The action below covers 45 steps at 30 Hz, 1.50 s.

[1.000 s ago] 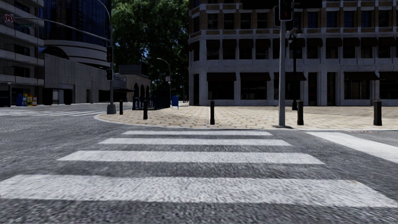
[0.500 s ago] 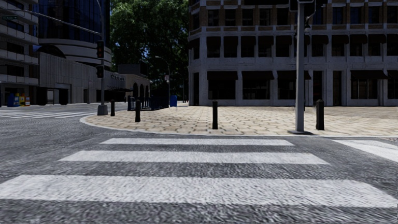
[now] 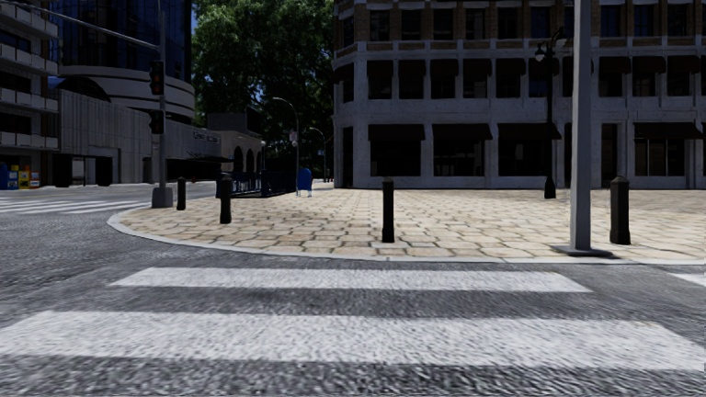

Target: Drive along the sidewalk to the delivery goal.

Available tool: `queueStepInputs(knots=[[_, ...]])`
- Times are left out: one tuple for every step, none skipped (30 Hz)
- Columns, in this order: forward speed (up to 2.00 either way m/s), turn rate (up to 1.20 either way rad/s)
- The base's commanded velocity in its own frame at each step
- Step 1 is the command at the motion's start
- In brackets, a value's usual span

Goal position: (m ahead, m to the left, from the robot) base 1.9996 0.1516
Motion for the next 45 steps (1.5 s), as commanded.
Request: queueStepInputs(knots=[[2.00,0.00],[2.00,0.00],[2.00,0.00],[2.00,0.00],[2.00,0.00],[2.00,0.00],[2.00,0.00],[2.00,0.00],[2.00,0.00],[2.00,0.00],[2.00,0.00],[2.00,0.00],[2.00,0.00],[2.00,0.00],[2.00,0.00],[2.00,0.00],[2.00,0.00],[2.00,0.00],[2.00,0.00],[2.00,0.00],[2.00,0.00],[2.00,0.00],[2.00,0.00],[2.00,0.00],[2.00,0.00],[2.00,0.00],[2.00,0.00],[1.93,0.00],[1.63,0.00],[1.32,0.00],[1.32,0.00],[1.23,0.00],[1.19,0.00],[1.13,0.00],[1.13,0.00],[1.01,0.00],[0.90,0.00],[0.90,0.00],[0.64,0.00],[0.00,0.00],[0.00,0.00],[0.00,0.00],[0.00,0.00],[0.00,0.00],[0.00,0.00]])
